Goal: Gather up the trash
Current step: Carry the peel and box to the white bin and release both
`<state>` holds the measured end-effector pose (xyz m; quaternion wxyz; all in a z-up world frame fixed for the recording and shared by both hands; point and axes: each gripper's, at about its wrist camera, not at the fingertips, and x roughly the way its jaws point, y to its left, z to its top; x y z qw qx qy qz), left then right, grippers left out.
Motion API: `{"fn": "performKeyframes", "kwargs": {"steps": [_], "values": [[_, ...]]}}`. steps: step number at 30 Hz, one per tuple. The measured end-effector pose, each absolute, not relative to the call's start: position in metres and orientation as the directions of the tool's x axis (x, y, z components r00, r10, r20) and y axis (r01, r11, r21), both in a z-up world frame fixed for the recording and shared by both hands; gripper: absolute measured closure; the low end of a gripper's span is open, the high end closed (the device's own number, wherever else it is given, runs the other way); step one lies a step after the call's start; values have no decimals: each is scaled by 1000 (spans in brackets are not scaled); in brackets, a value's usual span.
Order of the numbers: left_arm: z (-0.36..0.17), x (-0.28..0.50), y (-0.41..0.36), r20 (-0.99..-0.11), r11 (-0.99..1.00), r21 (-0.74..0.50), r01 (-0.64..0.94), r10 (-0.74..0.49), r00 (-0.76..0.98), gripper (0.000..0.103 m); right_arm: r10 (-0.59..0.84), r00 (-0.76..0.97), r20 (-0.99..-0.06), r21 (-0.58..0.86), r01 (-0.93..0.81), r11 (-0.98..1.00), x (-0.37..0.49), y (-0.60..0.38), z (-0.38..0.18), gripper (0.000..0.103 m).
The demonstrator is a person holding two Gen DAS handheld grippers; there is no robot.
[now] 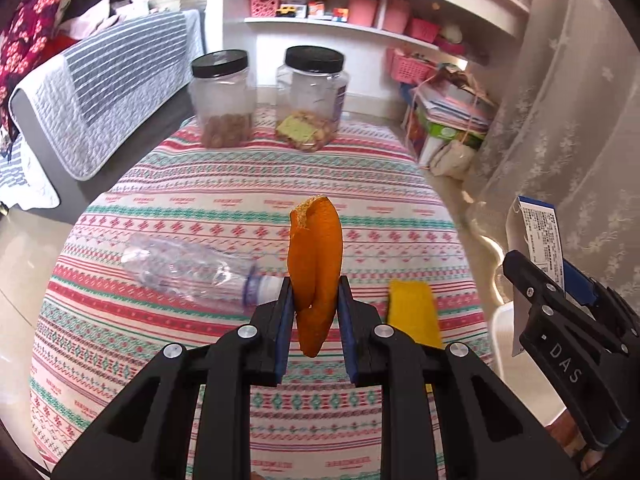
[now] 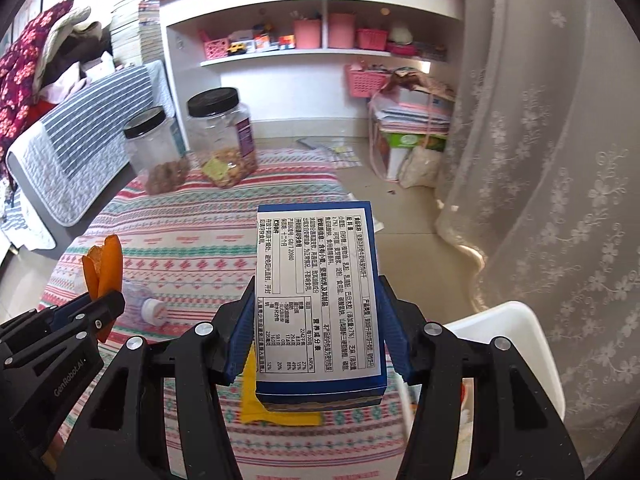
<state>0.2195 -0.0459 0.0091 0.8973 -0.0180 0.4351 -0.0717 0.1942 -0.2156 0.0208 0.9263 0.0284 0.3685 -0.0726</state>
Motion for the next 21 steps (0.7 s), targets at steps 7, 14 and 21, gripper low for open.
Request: {"fn": "performKeyframes", "kwargs": {"steps": [7, 14, 21], "values": [[16, 214, -80, -755, 977, -115, 177, -202, 624, 81, -187, 710, -679, -23, 235, 972, 178, -254, 26, 50], [19, 206, -123, -734, 962, -104, 254, -247, 633, 81, -273, 684, -677, -49, 329, 943, 160, -298, 26, 50], [24, 191, -166, -701, 925, -129, 358, -341, 627, 81, -332, 637, -696, -61, 408, 911, 142, -341, 18, 50]]}}
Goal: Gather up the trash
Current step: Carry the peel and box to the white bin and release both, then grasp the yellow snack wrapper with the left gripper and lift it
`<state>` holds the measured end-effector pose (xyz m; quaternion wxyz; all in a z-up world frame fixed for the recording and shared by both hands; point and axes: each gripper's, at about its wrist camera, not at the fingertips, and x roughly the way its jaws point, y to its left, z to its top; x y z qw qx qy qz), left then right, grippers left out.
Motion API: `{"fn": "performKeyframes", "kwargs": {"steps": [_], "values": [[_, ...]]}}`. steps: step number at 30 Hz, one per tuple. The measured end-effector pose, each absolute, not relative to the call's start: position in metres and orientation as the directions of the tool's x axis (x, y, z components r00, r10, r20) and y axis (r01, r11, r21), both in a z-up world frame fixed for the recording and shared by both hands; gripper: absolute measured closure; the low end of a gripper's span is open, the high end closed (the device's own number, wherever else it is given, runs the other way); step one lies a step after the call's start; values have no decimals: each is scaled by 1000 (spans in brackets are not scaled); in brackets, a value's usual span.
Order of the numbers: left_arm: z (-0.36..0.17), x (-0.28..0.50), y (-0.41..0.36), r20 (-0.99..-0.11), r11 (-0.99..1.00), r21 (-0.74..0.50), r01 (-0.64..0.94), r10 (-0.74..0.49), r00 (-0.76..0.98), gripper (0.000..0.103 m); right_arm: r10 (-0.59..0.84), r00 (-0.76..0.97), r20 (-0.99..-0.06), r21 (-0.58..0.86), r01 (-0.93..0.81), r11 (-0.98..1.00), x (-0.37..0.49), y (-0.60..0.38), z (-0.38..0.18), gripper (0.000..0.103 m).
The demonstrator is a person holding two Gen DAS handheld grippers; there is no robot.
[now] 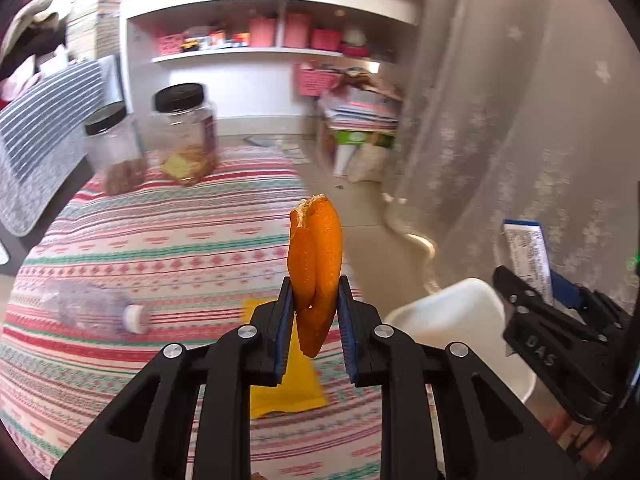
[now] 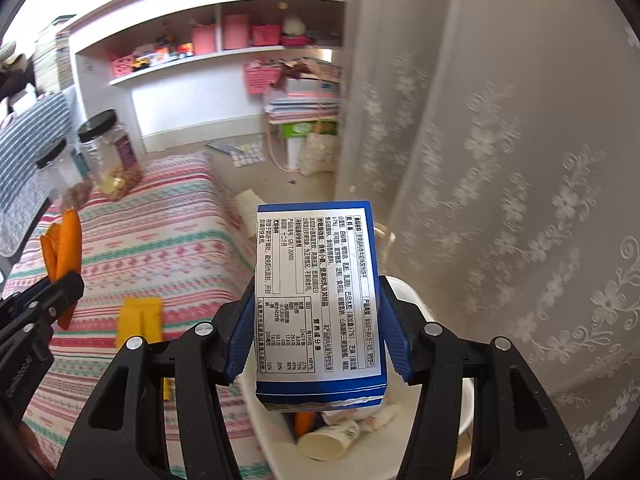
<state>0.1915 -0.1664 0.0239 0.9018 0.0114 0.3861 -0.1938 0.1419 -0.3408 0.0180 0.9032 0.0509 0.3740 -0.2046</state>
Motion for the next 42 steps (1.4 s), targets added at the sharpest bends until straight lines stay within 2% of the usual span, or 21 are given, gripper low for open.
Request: {"fn": "performKeyframes", "kwargs": {"steps": [4, 6, 7, 8, 12, 24, 25, 26, 28, 31, 32, 42], "values": [[24, 184, -194, -694, 901, -128, 415, -380, 612, 81, -360, 620, -697, -68, 443, 894, 132, -359, 18, 49], [22, 181, -208, -695, 891, -127, 435, -393, 602, 81, -382, 612, -693, -75, 465, 882, 125, -366, 18, 38], [21, 180, -213, -696, 888, -127, 443, -398, 597, 81, -397, 607, -688, -79, 482, 873, 122, -371, 18, 27], [20, 178, -218, -697, 884, -128, 449, -402, 594, 81, -421, 603, -678, -82, 507, 858, 116, -378, 20, 21], [17, 173, -241, -702, 865, -137, 482, -429, 569, 81, -482, 576, -660, -91, 575, 813, 100, -402, 22, 16], [0, 158, -295, -729, 806, -157, 571, -484, 483, 79, -559, 514, -650, -89, 679, 728, 74, -442, 23, 12], [-1, 158, -297, -733, 802, -162, 574, -488, 474, 76, -561, 512, -651, -89, 682, 726, 73, -443, 23, 11], [-2, 158, -299, -734, 802, -163, 575, -488, 472, 64, -561, 510, -653, -86, 685, 723, 72, -444, 23, 11], [-3, 157, -300, -734, 803, -165, 573, -487, 472, 50, -560, 508, -655, -84, 687, 722, 72, -446, 23, 11], [-4, 159, -300, -737, 811, -157, 563, -476, 480, 49, -567, 506, -650, -88, 691, 718, 72, -445, 24, 9], [-4, 160, -300, -738, 816, -153, 557, -469, 485, 45, -568, 507, -648, -88, 691, 718, 72, -444, 24, 8], [-18, 186, -275, -792, 893, -88, 442, -331, 513, 36, -539, 511, -670, -102, 656, 748, 85, -429, 19, 7]]}}
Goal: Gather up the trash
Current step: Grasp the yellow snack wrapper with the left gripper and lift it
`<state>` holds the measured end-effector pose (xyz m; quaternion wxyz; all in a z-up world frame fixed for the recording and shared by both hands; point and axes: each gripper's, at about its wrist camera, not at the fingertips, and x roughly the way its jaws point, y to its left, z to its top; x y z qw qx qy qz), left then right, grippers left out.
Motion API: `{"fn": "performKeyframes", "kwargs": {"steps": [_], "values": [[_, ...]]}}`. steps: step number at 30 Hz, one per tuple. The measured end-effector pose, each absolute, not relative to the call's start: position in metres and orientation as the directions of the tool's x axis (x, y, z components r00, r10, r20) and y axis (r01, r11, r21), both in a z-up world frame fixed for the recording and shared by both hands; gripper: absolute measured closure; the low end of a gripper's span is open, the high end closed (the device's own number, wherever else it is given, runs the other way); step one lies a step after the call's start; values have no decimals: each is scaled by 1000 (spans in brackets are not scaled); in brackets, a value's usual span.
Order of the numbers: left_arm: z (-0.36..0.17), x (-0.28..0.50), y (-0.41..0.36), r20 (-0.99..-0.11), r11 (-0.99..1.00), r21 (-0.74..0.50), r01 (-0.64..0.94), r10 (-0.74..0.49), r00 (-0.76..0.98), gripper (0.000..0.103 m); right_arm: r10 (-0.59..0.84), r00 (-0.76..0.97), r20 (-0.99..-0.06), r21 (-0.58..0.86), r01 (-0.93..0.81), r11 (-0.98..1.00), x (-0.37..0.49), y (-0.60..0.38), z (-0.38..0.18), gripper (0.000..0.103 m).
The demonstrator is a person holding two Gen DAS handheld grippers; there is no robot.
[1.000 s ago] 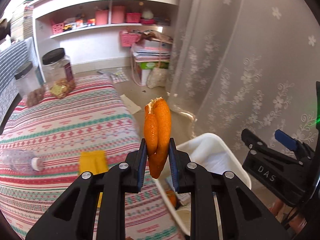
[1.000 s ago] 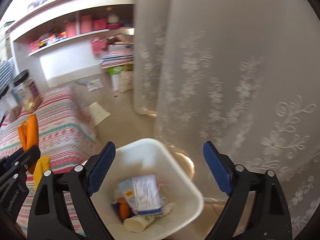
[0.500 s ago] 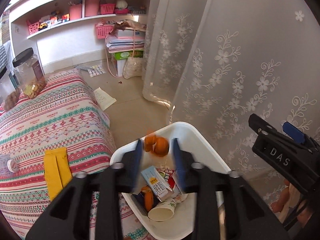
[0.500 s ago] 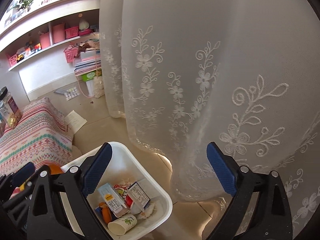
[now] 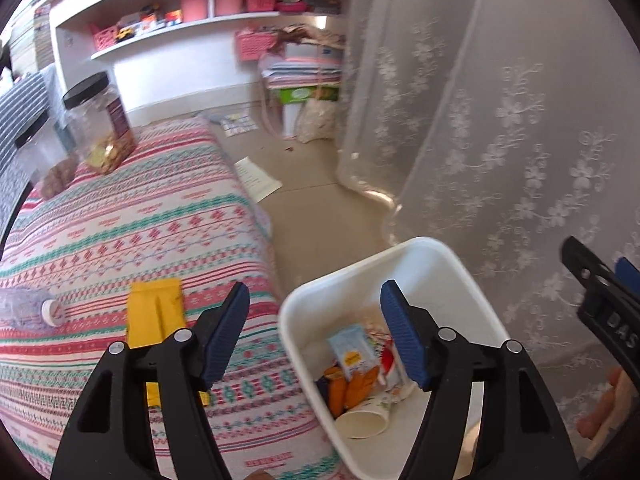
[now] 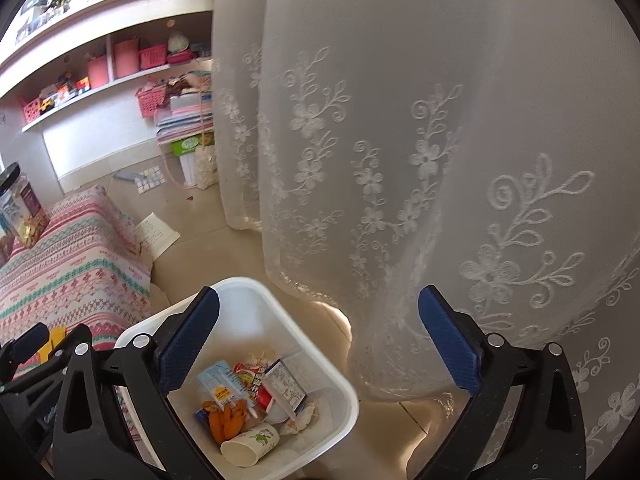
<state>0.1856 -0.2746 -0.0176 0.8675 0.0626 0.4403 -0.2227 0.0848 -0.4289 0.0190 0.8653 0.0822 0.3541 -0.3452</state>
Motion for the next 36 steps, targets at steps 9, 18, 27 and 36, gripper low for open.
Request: {"fn": "performKeyframes", "kwargs": {"steps": [9, 18, 27, 36], "values": [[-30, 203, -248, -821, 927, -57, 370, -255, 511, 24, -475, 522, -708, -142, 554, 820, 113, -391, 7, 7], [-69, 235, -212, -883, 967, 20, 253, -102, 459, 20, -440, 524, -729, -161, 494, 855, 128, -368, -1, 7], [-105, 253, -195, -917, 975, 86, 205, -3, 398, 20, -426, 518, -742, -163, 478, 863, 135, -361, -4, 7], [-112, 252, -187, -928, 970, 19, 244, -74, 364, 42, -416, 519, -747, -169, 456, 874, 147, -345, -6, 7]]}}
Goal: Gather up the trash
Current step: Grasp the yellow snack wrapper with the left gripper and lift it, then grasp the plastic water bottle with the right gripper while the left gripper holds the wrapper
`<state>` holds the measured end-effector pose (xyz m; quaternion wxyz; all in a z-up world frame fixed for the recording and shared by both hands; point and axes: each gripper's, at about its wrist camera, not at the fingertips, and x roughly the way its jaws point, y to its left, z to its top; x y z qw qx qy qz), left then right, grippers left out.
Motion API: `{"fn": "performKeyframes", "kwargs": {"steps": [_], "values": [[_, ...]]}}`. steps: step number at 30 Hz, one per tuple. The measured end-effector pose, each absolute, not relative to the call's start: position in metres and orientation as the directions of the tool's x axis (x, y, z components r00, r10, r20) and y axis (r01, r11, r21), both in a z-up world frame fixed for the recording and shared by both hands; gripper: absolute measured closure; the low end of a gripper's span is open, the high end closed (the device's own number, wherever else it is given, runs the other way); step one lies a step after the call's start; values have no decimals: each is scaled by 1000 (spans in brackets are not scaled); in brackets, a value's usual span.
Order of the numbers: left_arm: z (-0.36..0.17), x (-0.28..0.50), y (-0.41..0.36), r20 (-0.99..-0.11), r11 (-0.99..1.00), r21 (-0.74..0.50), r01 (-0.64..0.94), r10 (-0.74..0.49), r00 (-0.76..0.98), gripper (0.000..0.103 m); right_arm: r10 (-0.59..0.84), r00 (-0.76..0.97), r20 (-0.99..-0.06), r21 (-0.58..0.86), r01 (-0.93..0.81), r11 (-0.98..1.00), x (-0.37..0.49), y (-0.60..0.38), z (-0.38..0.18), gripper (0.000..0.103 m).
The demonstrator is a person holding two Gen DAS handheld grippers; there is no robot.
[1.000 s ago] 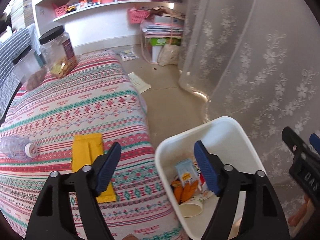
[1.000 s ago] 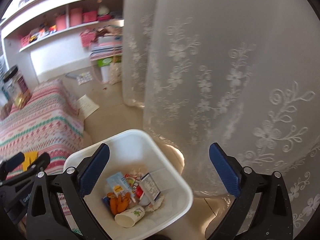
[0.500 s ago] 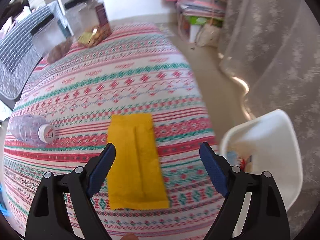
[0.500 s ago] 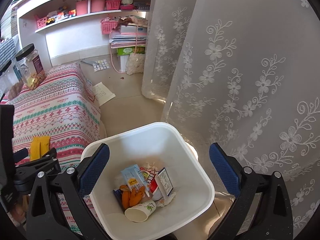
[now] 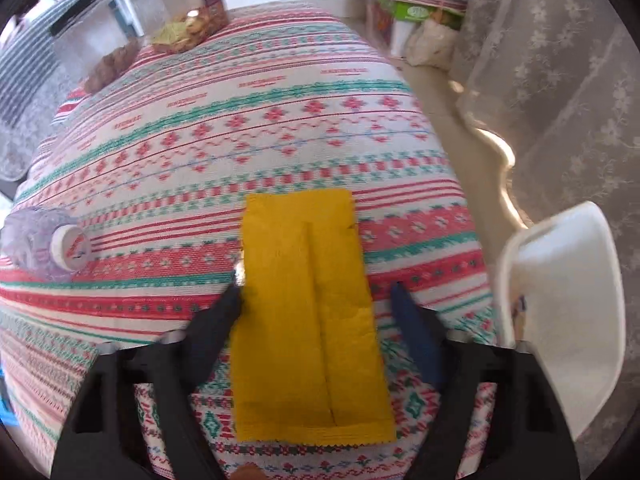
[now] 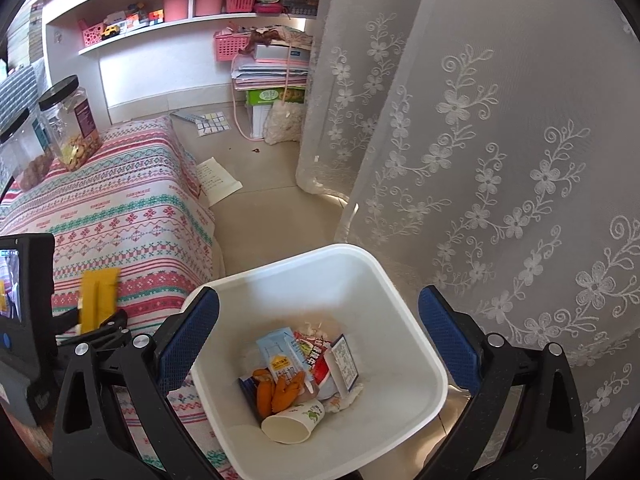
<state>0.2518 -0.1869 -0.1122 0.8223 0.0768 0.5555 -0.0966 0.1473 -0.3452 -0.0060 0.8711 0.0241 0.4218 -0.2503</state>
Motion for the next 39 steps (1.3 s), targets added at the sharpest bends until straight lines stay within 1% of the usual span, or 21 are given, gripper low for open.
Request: {"fn": "performKeyframes", "kwargs": {"steps": [1, 2, 5, 7, 10, 14, 16, 19, 25, 28, 31, 33, 35, 39], "values": [[-110, 249, -189, -926, 963, 17, 270, -87, 367, 53, -414, 519, -747, -170, 453, 875, 149, -343, -6, 7], [-109, 247, -191, -925, 958, 15, 288, -96, 367, 58, -412, 520, -748, -171, 449, 877, 152, -339, -6, 7], [-106, 241, -189, -920, 948, 22, 317, -105, 379, 66, -403, 523, -751, -168, 438, 883, 160, -329, -7, 7], [-100, 240, -178, -913, 949, 30, 313, -102, 396, 68, -393, 531, -750, -165, 426, 890, 167, -318, -7, 7], [-86, 241, -155, -901, 958, 18, 287, -109, 421, 68, -372, 550, -748, -158, 397, 904, 179, -299, -5, 7], [-56, 236, -113, -865, 972, 15, 236, -106, 490, 68, -308, 589, -747, -130, 325, 937, 197, -262, -5, 7], [-39, 233, -84, -845, 981, 20, 194, -87, 528, 68, -274, 607, -746, -123, 278, 953, 206, -241, -5, 7], [-26, 233, -43, -831, 990, 45, 133, -37, 555, 68, -198, 628, -753, -120, 164, 979, 223, -196, -13, 7], [-29, 230, 36, -862, 999, 36, 6, 28, 506, 68, -63, 650, -757, -121, -45, 992, 244, -116, -23, 7], [-34, 225, 57, -878, 999, 19, -28, 30, 478, 68, 8, 657, -754, -143, -175, 974, 250, -80, -27, 7], [-30, 222, 75, -876, 998, 21, -58, 46, 480, 68, 75, 646, -760, -189, -329, 925, 255, -50, -36, 7], [-28, 221, 85, -873, 997, 21, -79, 57, 484, 68, 98, 635, -766, -206, -387, 899, 258, -38, -42, 7], [-27, 219, 100, -874, 994, 18, -109, 68, 481, 68, 129, 596, -792, -202, -457, 866, 266, -26, -54, 7], [-26, 216, 121, -878, 988, 5, -154, 78, 472, 68, 165, 547, -821, -182, -524, 832, 277, -12, -75, 9]]}}
